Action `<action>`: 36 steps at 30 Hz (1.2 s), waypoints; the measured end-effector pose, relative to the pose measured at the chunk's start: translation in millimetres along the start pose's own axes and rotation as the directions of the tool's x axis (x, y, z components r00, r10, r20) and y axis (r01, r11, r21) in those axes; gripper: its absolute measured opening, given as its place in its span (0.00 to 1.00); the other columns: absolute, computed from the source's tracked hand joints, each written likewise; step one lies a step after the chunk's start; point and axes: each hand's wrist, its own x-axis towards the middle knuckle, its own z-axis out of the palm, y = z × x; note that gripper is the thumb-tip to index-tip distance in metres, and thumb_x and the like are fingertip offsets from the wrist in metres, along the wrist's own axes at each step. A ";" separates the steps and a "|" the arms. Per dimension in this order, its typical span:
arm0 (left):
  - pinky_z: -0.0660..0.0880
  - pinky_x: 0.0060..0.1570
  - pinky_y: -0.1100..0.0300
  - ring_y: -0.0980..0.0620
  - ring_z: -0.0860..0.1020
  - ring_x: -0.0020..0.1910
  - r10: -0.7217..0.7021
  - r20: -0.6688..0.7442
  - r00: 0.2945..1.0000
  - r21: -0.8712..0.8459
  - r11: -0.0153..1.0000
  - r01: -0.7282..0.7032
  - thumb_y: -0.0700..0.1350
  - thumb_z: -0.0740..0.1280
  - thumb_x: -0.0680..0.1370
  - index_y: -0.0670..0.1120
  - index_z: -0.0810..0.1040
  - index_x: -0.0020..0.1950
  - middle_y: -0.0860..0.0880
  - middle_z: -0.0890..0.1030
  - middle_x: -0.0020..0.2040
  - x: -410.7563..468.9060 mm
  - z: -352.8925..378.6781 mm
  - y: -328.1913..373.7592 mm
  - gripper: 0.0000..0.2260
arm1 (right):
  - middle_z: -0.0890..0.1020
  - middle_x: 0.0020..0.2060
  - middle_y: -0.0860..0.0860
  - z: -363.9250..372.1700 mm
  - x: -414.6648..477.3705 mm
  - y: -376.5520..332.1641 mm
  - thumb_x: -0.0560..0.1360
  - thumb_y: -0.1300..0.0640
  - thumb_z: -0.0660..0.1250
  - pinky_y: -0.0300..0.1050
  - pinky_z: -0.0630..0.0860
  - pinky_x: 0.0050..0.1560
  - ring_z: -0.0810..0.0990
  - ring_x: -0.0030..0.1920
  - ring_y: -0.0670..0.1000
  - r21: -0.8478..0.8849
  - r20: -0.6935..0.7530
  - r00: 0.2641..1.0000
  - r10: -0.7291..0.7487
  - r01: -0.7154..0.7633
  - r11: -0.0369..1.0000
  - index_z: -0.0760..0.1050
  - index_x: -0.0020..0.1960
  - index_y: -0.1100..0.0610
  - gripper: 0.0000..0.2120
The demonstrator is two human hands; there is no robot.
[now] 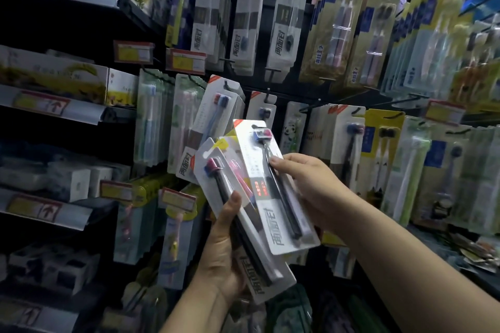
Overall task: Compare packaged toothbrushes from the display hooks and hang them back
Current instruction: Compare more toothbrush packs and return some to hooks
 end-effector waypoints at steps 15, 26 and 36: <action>0.84 0.43 0.45 0.37 0.86 0.53 0.008 0.164 0.986 -0.022 1.000 -0.004 0.57 0.88 0.49 0.46 0.87 0.59 0.37 0.85 0.60 3.5 3.5 -7.0 0.40 | 0.85 0.40 0.63 1.6 -8.9 -12.8 0.83 0.52 0.65 0.48 0.83 0.31 0.85 0.32 0.58 0.137 0.033 0.980 0.195 -0.198 0.971 0.78 0.61 0.70 0.20; 0.83 0.42 0.45 0.37 0.86 0.49 -0.043 0.031 0.999 -0.110 0.993 0.046 0.58 0.88 0.47 0.45 0.84 0.55 0.39 0.86 0.54 10.8 -4.3 -1.4 0.40 | 0.87 0.37 0.58 -1.2 -3.0 -12.0 0.81 0.50 0.68 0.42 0.79 0.26 0.85 0.29 0.55 0.012 -0.073 0.987 0.145 -0.145 0.989 0.81 0.53 0.65 0.16; 0.82 0.32 0.48 0.40 0.86 0.37 -0.022 -0.027 0.999 -0.184 0.983 0.016 0.61 0.69 0.72 0.44 0.83 0.54 0.40 0.87 0.43 7.0 7.0 4.0 0.22 | 0.86 0.41 0.59 -8.9 13.8 -14.9 0.80 0.49 0.69 0.43 0.80 0.28 0.85 0.31 0.55 0.032 -0.110 0.984 0.141 -0.138 0.990 0.80 0.59 0.66 0.19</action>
